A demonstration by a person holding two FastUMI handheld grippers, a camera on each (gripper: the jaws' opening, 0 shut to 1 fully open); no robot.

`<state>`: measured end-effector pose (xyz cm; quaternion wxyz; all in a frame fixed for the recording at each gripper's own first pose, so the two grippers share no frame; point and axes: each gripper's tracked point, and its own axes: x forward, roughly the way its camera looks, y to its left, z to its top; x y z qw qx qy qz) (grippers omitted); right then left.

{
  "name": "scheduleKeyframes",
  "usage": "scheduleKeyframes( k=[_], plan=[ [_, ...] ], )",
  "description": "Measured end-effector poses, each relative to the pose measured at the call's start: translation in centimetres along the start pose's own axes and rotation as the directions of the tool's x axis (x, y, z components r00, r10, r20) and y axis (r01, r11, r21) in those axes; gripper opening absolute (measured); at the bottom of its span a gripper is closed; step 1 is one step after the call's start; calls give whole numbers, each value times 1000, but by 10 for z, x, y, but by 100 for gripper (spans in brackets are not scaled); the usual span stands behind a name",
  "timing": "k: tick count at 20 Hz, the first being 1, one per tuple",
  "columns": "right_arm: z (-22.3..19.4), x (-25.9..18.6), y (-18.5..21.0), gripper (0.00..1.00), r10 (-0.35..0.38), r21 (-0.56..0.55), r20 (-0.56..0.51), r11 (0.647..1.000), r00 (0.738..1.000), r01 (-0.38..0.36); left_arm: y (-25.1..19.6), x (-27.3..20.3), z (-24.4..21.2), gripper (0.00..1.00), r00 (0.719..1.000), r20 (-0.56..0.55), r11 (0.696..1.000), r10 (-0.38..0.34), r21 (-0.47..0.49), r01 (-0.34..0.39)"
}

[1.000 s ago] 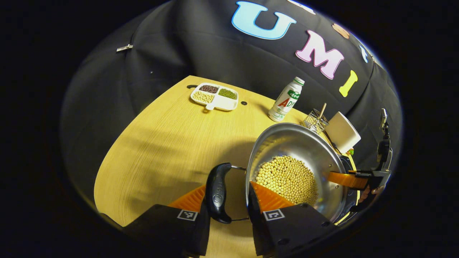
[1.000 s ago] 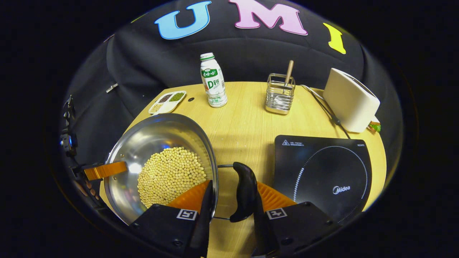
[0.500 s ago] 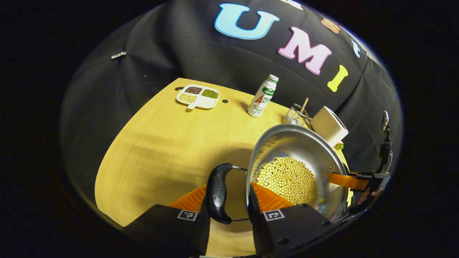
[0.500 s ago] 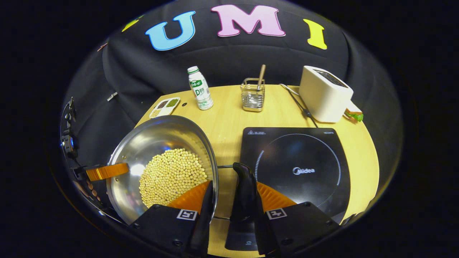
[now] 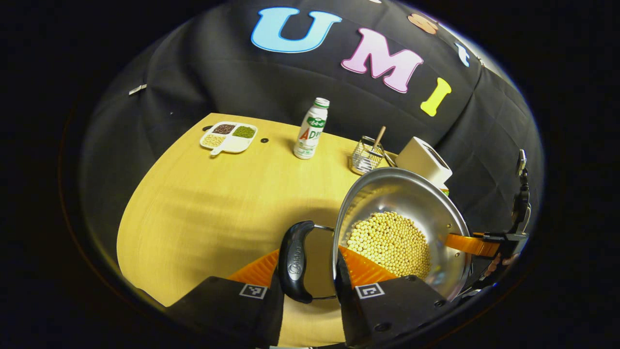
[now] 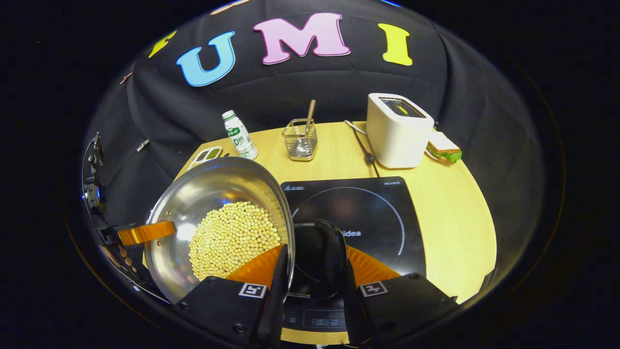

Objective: First push the handle of the pot to place it horizontally, then grasp the pot with both hands and set it on the induction cooktop.

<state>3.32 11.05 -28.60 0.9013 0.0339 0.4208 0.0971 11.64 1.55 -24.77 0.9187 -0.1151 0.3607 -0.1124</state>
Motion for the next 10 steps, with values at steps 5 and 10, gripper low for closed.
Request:
scheduleKeyframes(
  k=[5,10],
  plan=[
    [11,-1,-46,54,-16,30,7,999,1000,16,-44,21,5,52,1000,-5,1000,-16,21,16],
    [20,2,-87,54,-35,46,1,998,999,35,-82,46,6,52,999,-20,999,-31,33,32]
  ],
)
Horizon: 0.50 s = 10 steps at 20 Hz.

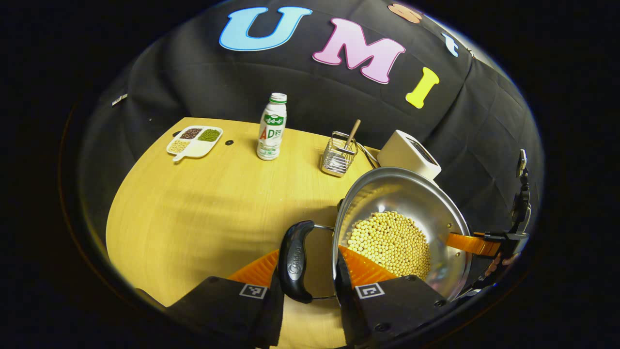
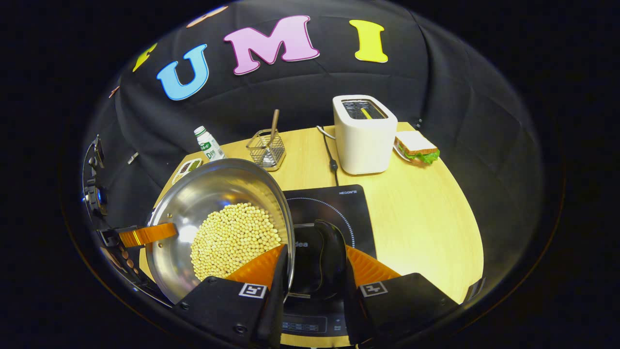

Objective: First push the handle of the pot to place it horizontally, then grasp the pot with both hands and set it on the induction cooktop.

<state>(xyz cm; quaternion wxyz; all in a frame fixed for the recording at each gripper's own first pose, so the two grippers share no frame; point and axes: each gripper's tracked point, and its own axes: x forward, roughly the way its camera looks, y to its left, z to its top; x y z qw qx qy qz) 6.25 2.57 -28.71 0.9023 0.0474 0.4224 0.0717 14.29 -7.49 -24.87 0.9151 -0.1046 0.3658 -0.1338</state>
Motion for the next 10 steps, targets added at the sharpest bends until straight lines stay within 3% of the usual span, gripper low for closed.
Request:
scheduleKeyframes(
  k=[10],
  plan=[
    [9,22,-64,54,-22,11,-36,1000,999,22,-51,49,-6,53,1000,-25,1000,-11,-1,11]
  ],
)
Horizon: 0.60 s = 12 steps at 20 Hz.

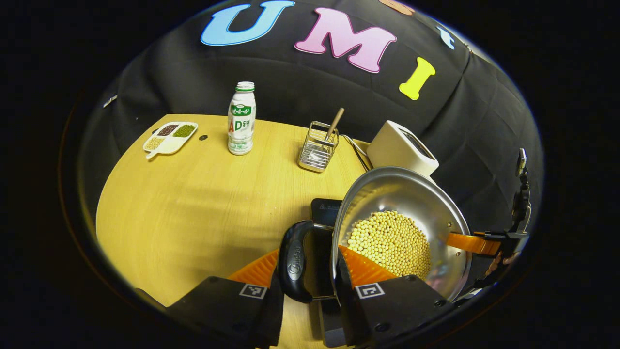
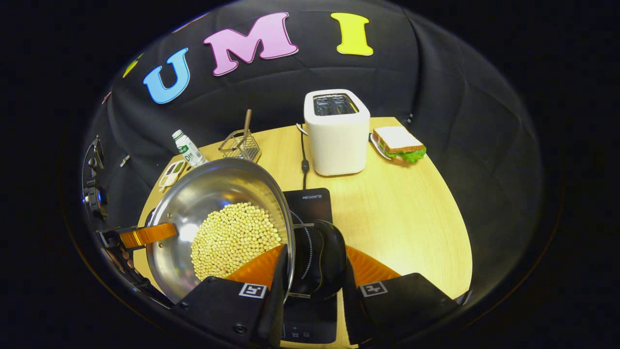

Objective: First push the handle of the pot to place it horizontally, then grasp the pot with both hands and set it on the induction cooktop.

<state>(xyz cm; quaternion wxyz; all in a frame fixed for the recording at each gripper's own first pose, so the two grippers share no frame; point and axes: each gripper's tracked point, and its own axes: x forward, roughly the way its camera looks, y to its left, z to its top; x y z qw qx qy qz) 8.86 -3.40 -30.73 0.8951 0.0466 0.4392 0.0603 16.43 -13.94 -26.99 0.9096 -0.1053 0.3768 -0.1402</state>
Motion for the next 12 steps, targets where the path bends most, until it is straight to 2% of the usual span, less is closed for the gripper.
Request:
scheduleKeyframes(
  k=[8,12],
  plan=[
    [-4,23,-28,54,-9,17,-39,1000,999,10,-18,32,-7,52,1000,-5,1000,-1,-1,1],
    [-5,31,-33,55,22,35,-50,999,999,-20,-17,37,-4,52,1000,21,1000,5,5,-5]
  ],
)
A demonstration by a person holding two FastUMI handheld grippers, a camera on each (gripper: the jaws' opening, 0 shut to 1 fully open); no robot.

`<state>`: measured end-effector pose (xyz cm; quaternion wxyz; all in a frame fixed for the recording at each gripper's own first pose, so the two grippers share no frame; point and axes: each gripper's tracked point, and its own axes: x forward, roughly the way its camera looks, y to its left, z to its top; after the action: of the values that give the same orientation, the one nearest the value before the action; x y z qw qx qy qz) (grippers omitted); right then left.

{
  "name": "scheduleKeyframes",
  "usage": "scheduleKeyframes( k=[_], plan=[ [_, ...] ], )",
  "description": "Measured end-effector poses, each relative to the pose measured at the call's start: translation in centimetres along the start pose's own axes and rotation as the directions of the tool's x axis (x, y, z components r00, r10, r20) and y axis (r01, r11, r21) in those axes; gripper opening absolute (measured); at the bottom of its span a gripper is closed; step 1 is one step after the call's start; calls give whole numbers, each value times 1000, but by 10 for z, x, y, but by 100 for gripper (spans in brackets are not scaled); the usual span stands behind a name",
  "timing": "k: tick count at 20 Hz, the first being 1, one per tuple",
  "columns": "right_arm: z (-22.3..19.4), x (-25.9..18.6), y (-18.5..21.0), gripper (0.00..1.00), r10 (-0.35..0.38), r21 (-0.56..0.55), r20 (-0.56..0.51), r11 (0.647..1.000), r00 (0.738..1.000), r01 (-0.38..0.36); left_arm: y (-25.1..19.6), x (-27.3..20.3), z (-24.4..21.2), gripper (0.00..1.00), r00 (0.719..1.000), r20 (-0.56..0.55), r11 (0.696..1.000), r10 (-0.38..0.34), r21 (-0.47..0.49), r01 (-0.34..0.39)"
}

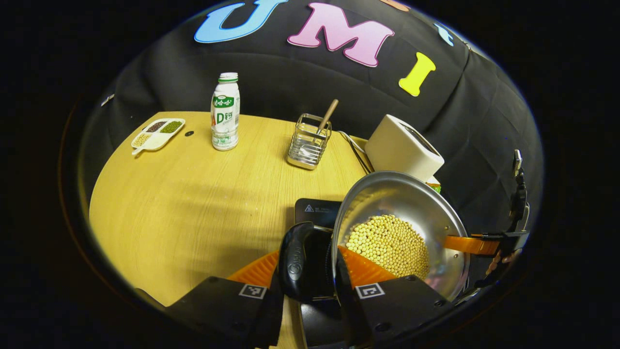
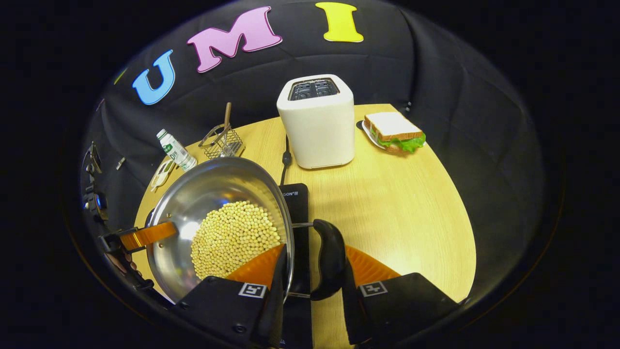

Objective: First push the handle of the pot to place it horizontally, then grasp the pot with both hands and set it on the induction cooktop.

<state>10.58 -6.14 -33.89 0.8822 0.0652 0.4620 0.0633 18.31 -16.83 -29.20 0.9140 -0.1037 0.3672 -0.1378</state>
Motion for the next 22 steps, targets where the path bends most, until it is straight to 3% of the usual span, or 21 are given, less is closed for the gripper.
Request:
scheduleKeyframes(
  k=[3,4,8,10,11,18,20,21,22],
  plan=[
    [2,0,-1,51,21,3,12,1000,1000,-21,1,2,-3,54,1000,-6,1000,10,-20,-10],
    [3,0,-1,55,27,3,14,1000,1000,-27,1,1,-4,54,1000,-9,999,15,-30,-15],
    [4,1,1,57,42,3,15,999,999,-42,3,1,-6,57,999,-19,998,38,-40,-39],
    [5,0,2,53,45,0,11,999,999,-45,2,1,-6,58,998,-38,998,45,-42,-47],
    [4,0,1,58,49,1,9,999,999,-49,2,0,-7,58,998,-46,998,51,-30,-52],
    [-1,-6,2,62,46,2,-17,999,999,-46,7,-2,-11,64,990,-100,995,103,-7,-104],
    [0,-12,3,62,41,0,-11,999,999,-41,7,-11,-9,73,991,-88,995,100,-6,-101],
    [0,-15,4,75,42,0,-2,999,999,-42,8,-14,-7,85,992,-73,994,104,-5,-105],
    [2,-19,3,82,32,-3,14,999,999,-32,8,-19,-4,96,993,-59,994,104,-6,-105]
  ],
)
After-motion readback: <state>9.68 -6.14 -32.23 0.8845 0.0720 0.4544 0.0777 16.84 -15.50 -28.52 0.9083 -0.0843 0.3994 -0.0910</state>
